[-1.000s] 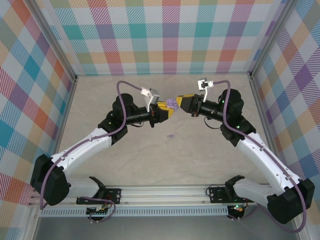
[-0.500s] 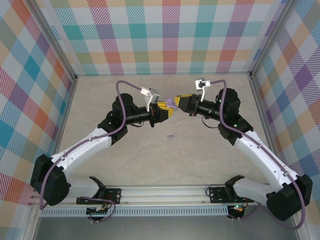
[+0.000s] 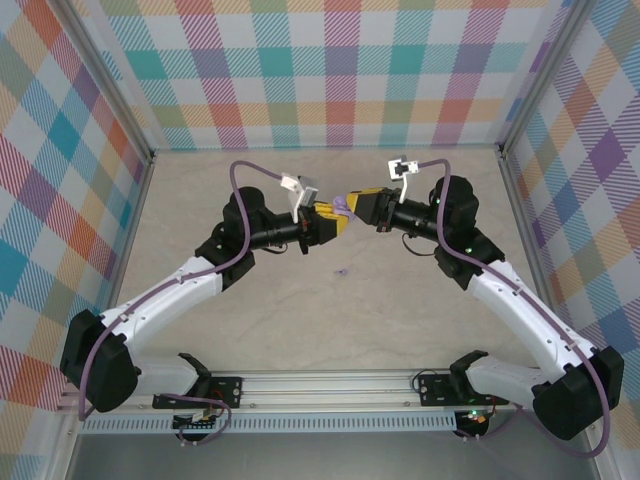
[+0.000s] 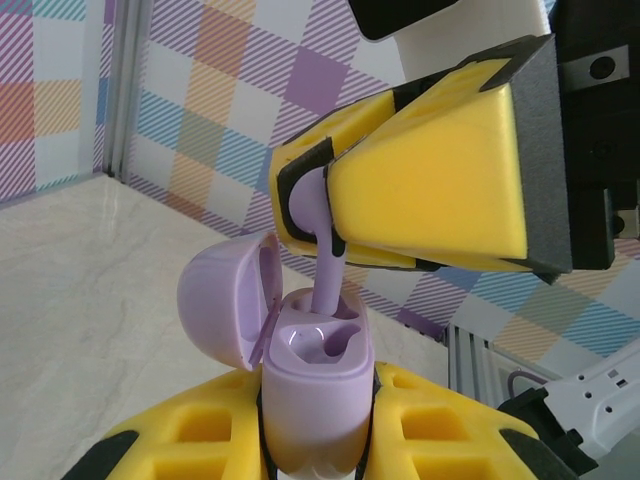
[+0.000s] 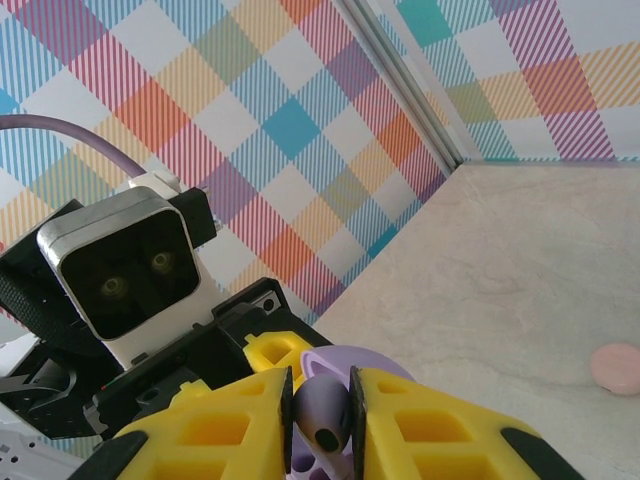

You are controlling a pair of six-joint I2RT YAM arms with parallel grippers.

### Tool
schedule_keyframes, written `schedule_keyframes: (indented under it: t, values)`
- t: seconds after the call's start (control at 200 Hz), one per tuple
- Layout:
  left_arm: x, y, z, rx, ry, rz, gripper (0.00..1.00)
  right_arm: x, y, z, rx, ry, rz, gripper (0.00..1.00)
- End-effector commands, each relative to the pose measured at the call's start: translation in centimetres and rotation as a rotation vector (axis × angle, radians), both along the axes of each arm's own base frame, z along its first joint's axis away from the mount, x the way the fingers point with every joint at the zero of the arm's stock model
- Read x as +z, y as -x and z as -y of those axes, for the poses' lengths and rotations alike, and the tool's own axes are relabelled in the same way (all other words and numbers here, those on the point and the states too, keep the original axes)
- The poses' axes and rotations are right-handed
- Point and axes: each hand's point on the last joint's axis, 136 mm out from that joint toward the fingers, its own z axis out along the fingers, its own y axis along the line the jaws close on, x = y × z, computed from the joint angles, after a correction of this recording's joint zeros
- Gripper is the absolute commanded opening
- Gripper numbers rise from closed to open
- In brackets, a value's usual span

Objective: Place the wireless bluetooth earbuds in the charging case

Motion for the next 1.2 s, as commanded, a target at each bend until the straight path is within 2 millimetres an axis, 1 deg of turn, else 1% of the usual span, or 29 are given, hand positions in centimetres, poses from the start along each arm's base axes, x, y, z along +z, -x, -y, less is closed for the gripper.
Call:
schedule_keyframes:
  t: [0.0,0.415,0.62,0.845,1.035,1.195]
  values:
    - [3.5,1.3,0.0,-0.021,0.067,0.075,0.06,1.7,0.1,-0.3,0.011,-0.01,0.069,0.22]
    - [3.4,0.7,-0.4,0.023,0.072,0.082,0.03,1.9,0.2,-0.4,0.007,-0.017,0.068,0.22]
    - [2.3,0.2,-0.5,0.05,0.049,0.08,0.0,3.1,0.3,-0.1,-0.01,-0.043,0.073,0.21]
    - [2.5,0.2,-0.3,0.037,0.045,0.105,0.0,3.9,0.4,-0.2,-0.004,-0.067,0.069,0.2]
    - [2.8,0.4,-0.2,0.026,0.052,0.116,0.0,3.7,0.1,-0.4,-0.007,-0.068,0.062,0.2]
    - [2.7,0.4,-0.2,0.026,0.052,0.109,0.0,3.5,0.0,-0.8,0.001,-0.067,0.056,0.2]
